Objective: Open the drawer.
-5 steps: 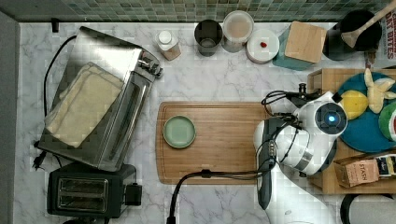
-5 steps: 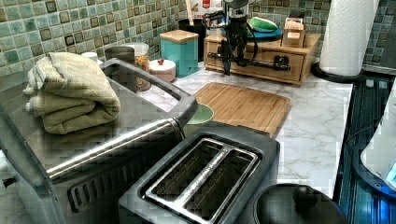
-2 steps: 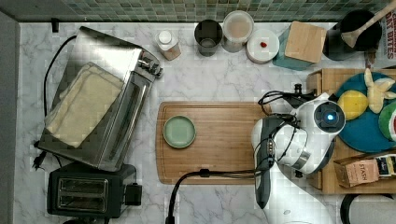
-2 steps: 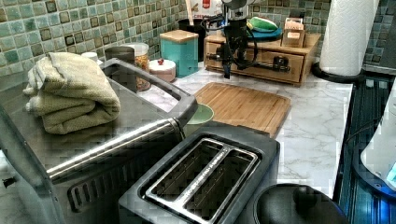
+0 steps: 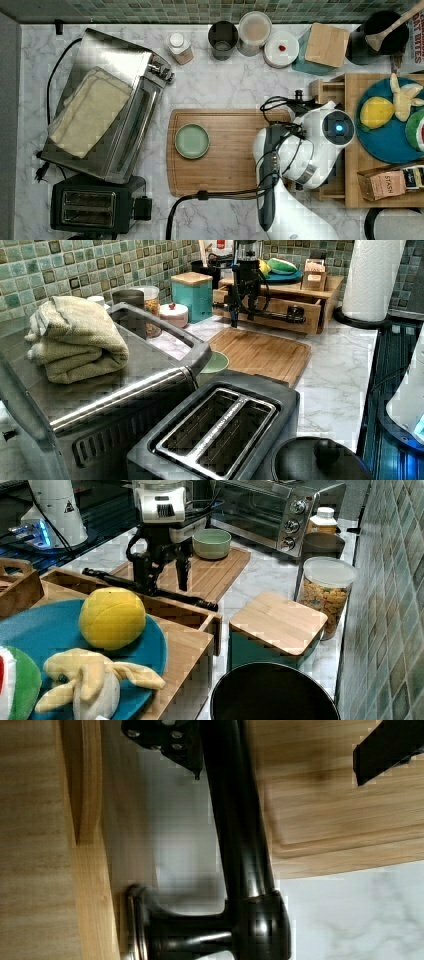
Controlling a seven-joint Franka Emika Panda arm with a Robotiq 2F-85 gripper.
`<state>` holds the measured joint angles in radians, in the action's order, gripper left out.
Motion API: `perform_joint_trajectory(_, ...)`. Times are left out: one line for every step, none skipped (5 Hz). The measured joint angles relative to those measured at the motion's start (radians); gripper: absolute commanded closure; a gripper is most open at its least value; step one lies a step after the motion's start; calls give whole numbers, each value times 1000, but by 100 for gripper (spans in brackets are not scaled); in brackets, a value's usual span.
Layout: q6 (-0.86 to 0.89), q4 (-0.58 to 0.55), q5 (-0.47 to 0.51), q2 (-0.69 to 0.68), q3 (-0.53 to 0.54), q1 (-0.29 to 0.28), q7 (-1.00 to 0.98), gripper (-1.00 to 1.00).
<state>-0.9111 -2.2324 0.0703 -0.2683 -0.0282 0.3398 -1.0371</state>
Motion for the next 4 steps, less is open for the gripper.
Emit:
perform_joint_trajectory(0,-37,15,25,46,-22,12,-100)
perform_joint_trajectory(-6,-76,15,50,80,-60,57,-100)
perform_joint_trajectory(-8,-104,58,77,117,-96,94,-100)
perform_joint_trajectory(-2,-113,76,89,133,-96,85,-100)
